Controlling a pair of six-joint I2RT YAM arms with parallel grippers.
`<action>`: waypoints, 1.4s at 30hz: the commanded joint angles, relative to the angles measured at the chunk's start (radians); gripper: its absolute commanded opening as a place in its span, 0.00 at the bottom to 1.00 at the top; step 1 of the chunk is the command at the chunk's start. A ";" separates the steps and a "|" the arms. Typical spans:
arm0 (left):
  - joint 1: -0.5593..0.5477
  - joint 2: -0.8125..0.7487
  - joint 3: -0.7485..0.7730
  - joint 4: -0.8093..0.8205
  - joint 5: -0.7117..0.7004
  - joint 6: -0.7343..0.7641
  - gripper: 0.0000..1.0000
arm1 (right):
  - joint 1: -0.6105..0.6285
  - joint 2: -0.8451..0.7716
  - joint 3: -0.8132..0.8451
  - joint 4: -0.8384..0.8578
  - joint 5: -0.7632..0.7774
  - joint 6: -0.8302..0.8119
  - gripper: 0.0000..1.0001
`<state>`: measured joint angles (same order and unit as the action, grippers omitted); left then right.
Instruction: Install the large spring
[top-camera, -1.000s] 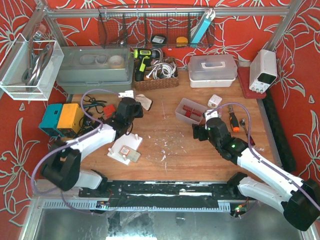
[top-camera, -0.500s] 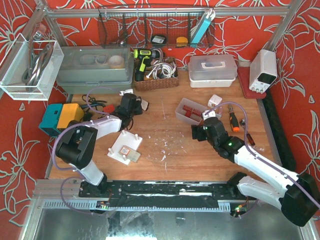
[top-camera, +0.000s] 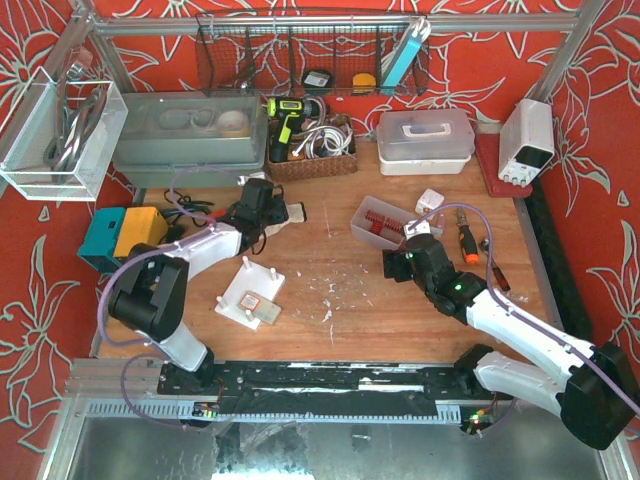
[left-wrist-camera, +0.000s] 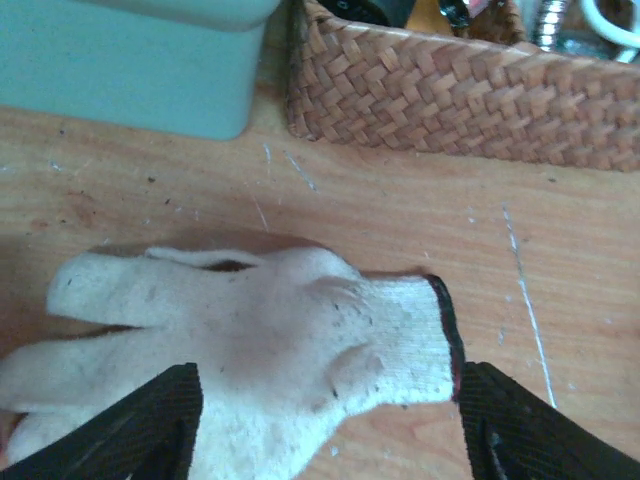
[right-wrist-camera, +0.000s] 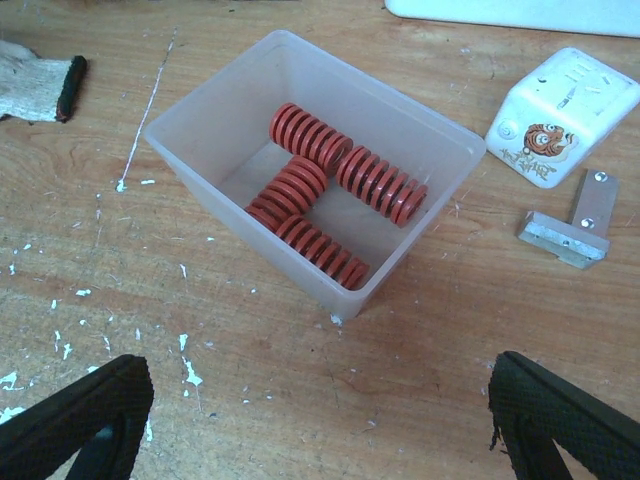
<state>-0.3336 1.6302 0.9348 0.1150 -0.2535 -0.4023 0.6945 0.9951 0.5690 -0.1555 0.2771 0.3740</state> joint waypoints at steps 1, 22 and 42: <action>0.005 -0.103 0.008 -0.148 0.076 -0.077 0.73 | 0.007 0.001 -0.008 0.008 0.025 0.002 0.93; -0.153 -0.596 -0.141 -0.812 0.070 -0.824 0.58 | 0.019 0.013 -0.004 0.011 0.035 0.000 0.92; -0.513 -0.582 -0.254 -0.903 0.109 -1.327 0.70 | 0.026 0.032 0.005 0.007 0.051 -0.004 0.93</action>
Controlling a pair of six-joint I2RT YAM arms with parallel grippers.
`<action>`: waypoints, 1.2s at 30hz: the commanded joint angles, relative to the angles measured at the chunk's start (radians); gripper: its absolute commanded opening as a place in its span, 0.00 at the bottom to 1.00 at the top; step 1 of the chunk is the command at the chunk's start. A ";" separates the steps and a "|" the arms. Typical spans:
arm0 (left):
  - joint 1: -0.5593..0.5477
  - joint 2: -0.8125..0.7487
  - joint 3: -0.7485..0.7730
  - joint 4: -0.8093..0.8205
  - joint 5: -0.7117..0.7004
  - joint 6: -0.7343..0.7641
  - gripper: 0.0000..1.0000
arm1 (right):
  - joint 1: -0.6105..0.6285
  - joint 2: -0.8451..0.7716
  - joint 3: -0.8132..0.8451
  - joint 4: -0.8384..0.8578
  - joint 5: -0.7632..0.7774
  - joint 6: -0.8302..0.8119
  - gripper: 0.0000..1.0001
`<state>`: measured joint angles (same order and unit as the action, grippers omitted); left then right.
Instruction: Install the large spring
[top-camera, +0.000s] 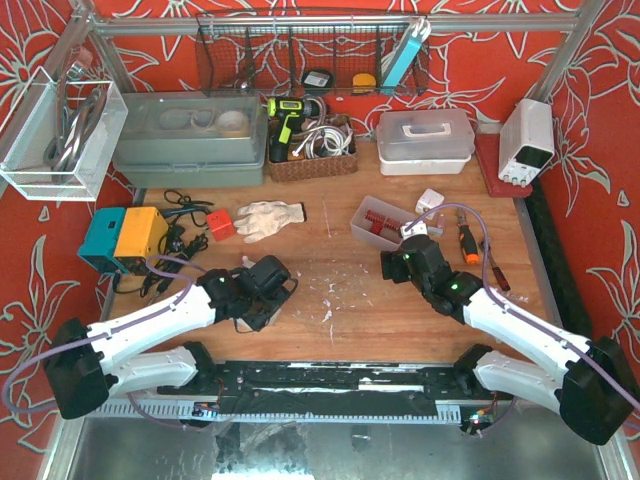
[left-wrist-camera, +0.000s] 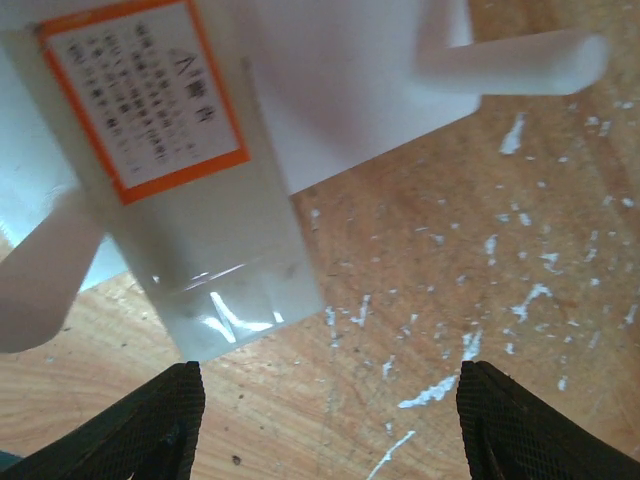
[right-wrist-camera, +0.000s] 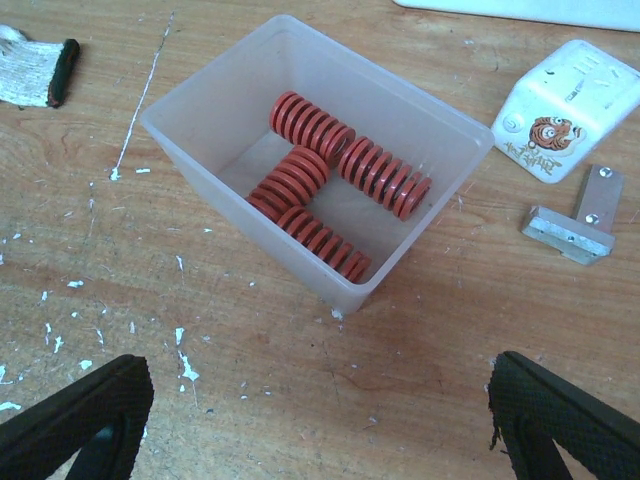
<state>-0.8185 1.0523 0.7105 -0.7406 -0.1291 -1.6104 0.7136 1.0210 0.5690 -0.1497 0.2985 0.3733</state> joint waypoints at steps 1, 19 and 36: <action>-0.031 -0.004 -0.033 -0.048 -0.019 -0.124 0.71 | 0.007 0.007 0.006 0.001 0.030 -0.004 0.93; -0.047 0.047 -0.043 -0.040 -0.039 -0.187 0.69 | 0.085 0.023 0.002 0.058 0.015 -0.051 0.93; -0.047 0.182 -0.007 -0.044 -0.046 -0.174 0.72 | 0.121 0.025 0.026 0.018 0.086 -0.056 0.94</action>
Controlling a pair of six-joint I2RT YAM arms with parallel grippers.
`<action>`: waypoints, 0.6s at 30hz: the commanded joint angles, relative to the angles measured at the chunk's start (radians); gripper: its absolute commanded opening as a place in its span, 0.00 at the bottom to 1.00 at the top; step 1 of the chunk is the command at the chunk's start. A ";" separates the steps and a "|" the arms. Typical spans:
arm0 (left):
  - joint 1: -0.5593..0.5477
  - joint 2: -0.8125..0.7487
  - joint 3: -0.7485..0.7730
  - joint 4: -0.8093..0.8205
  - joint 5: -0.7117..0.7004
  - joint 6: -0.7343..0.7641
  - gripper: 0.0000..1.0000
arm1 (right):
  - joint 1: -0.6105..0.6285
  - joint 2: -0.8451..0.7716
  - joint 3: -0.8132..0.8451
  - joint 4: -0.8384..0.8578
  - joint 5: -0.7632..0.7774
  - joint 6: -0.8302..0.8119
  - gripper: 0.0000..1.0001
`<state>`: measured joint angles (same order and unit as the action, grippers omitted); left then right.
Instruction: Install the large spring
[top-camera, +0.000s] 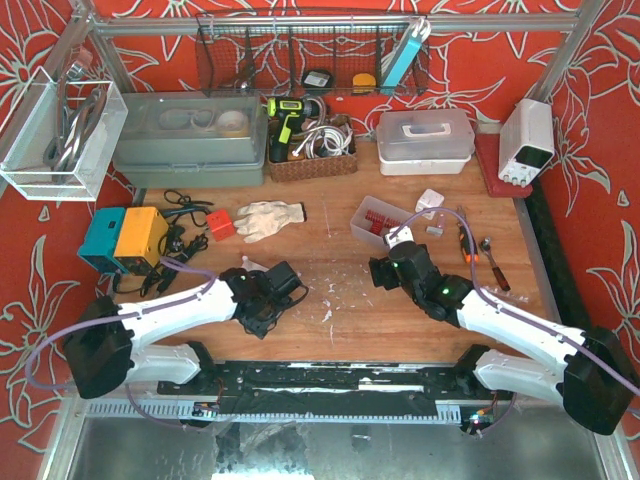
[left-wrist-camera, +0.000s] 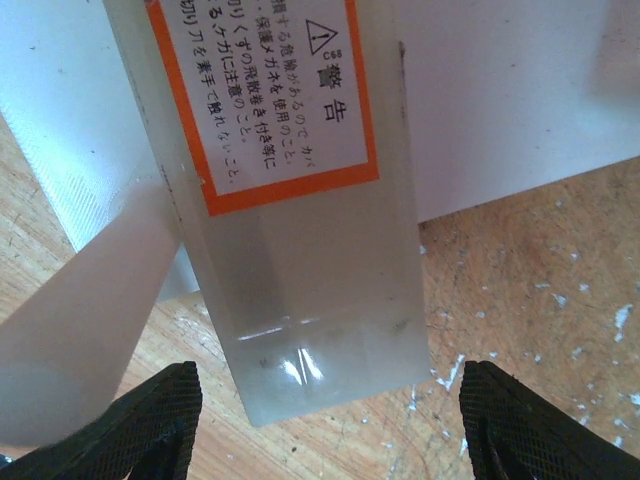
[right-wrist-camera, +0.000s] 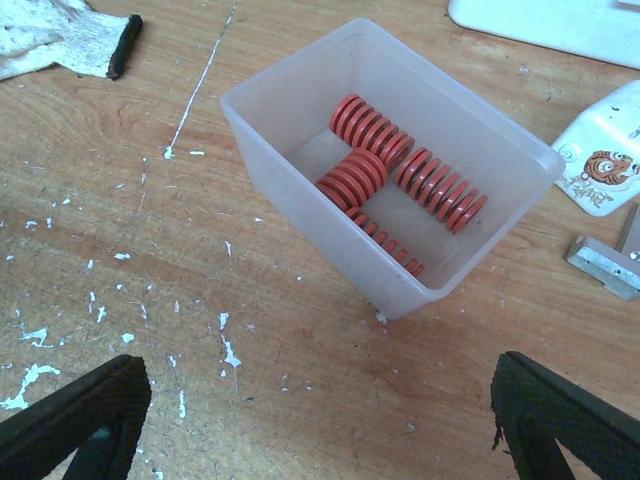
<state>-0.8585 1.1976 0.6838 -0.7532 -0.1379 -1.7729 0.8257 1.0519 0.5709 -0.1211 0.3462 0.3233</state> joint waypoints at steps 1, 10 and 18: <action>-0.007 0.047 0.018 -0.025 -0.036 -0.012 0.71 | 0.009 -0.008 0.023 -0.010 0.040 -0.006 0.94; -0.007 0.138 0.030 0.015 -0.042 0.010 0.71 | 0.010 -0.013 0.021 -0.012 0.041 -0.009 0.94; -0.008 0.158 0.040 0.011 -0.070 0.002 0.63 | 0.009 -0.030 0.019 -0.017 0.052 -0.006 0.94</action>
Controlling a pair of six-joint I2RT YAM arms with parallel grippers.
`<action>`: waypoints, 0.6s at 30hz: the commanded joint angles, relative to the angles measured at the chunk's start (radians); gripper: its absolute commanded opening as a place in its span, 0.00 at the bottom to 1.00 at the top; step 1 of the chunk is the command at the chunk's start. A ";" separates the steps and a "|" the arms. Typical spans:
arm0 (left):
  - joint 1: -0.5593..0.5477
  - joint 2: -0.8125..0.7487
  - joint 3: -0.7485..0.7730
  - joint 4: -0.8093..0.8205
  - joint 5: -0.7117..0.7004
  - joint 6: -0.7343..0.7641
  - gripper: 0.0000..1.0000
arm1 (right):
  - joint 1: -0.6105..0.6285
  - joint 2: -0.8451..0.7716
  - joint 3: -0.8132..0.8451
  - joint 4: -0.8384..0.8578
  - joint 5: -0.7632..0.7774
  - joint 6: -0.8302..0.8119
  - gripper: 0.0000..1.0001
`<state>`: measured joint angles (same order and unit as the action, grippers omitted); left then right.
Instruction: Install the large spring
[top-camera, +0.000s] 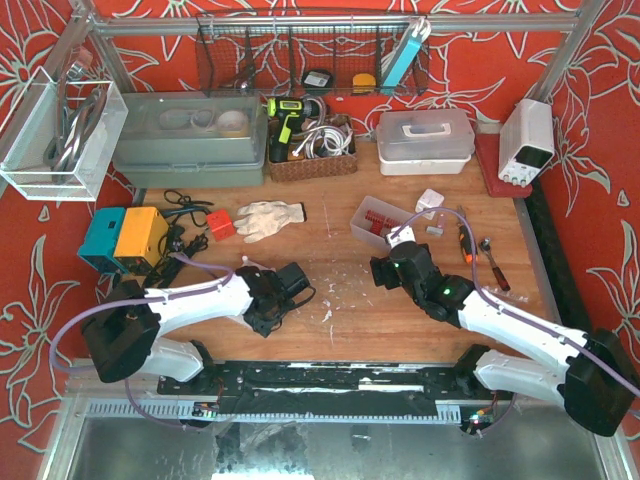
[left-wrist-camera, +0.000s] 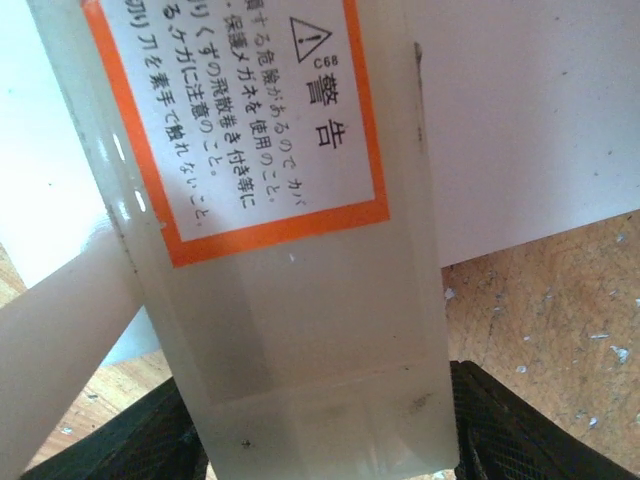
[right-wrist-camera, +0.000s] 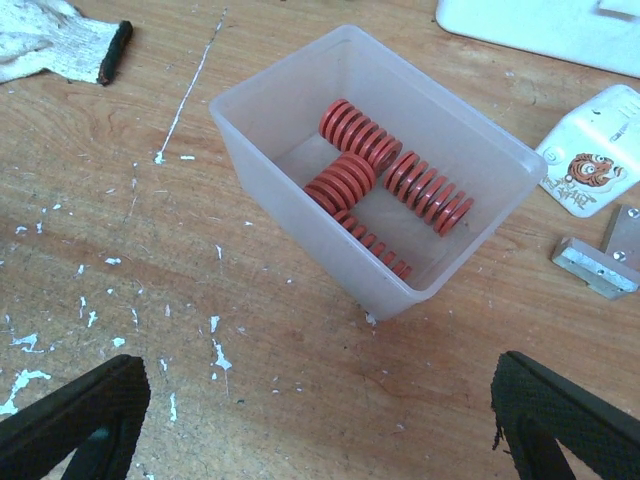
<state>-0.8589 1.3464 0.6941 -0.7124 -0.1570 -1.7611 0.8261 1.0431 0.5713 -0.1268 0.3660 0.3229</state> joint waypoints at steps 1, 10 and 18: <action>-0.006 0.010 0.031 -0.033 -0.053 -0.010 0.61 | 0.009 -0.024 0.017 -0.011 0.033 -0.005 0.94; -0.006 -0.052 0.053 -0.062 -0.047 -0.004 0.32 | 0.010 -0.042 0.014 -0.015 0.043 -0.002 0.94; -0.017 -0.183 0.197 -0.202 -0.144 0.010 0.19 | 0.009 -0.057 0.006 -0.012 0.059 0.000 0.94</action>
<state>-0.8642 1.2327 0.8112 -0.7895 -0.1902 -1.7500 0.8261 1.0000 0.5713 -0.1284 0.3920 0.3229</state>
